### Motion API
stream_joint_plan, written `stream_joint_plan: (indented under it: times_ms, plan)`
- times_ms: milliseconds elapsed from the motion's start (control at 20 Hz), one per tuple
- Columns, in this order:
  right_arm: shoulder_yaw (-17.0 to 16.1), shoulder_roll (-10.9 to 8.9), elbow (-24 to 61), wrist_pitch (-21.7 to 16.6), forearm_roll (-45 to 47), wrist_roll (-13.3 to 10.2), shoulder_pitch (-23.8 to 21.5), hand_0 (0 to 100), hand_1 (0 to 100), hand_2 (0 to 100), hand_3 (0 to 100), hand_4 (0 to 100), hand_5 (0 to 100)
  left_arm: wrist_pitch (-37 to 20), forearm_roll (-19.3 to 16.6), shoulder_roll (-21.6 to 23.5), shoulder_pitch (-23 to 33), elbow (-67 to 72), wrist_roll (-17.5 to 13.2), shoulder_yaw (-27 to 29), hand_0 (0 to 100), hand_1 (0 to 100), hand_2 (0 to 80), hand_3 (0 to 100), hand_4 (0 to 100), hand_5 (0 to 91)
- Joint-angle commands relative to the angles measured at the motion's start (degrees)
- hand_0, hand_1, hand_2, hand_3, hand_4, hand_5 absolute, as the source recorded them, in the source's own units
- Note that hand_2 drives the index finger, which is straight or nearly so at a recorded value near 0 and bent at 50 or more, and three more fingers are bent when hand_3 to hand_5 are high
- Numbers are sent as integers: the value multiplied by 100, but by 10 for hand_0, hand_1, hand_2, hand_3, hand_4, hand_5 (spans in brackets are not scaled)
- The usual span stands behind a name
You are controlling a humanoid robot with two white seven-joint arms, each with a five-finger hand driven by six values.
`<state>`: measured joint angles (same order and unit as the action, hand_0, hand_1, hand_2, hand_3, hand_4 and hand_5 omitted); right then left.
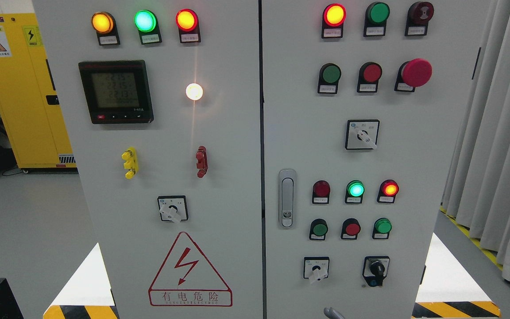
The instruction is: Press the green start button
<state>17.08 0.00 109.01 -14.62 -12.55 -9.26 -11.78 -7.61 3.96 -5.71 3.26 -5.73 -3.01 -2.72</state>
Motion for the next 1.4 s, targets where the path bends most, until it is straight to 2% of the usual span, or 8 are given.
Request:
stream_joint_plan:
  times_ms: [0, 200, 450, 600, 750, 1050, 1250, 1350]
  plan:
    - [-20, 158, 6, 3, -2, -6, -9, 362, 604, 0, 179, 238, 214, -3, 0, 0, -1, -7, 2, 0, 120, 556, 0, 0, 0, 0]
    - [-20, 158, 6, 3, -19, 3, -9, 360, 605, 0, 181, 242, 215, -3, 0, 0, -1, 2, 2, 0, 120, 556, 0, 0, 0, 0]
    - [-221, 158, 24, -84, -973, -67, 18, 357, 691, 0, 419, 495, 378, -3, 0, 0, 8, 2, 2, 0, 120, 556, 0, 0, 0, 0]
    - [-652, 158, 59, -102, -2485, -409, 97, 459, 796, 0, 716, 760, 773, -3, 0, 0, -1, -7, 2, 0, 120, 556, 0, 0, 0, 0]
    - [-768, 158, 138, -94, -3384, -436, 219, 494, 856, 0, 898, 973, 972, -3, 0, 0, -1, 2, 2, 0, 120, 556, 0, 0, 0, 0]
    - [-882, 150, -2, -59, -4843, -340, 1054, 590, 913, 0, 937, 1000, 1000, -3, 0, 0, -1, 2, 2, 0, 120, 556, 0, 0, 0, 0]
    - [-855, 150, -221, -32, -5292, -340, 1370, 348, 923, 7, 951, 1000, 1000, -3, 0, 0, -1, -7, 2, 0, 120, 556, 0, 0, 0, 0]
    - [-873, 150, -450, -32, -5337, -331, 1660, 423, 937, 8, 951, 1000, 1000, -3, 0, 0, -1, 2, 2, 0, 120, 556, 0, 0, 0, 0]
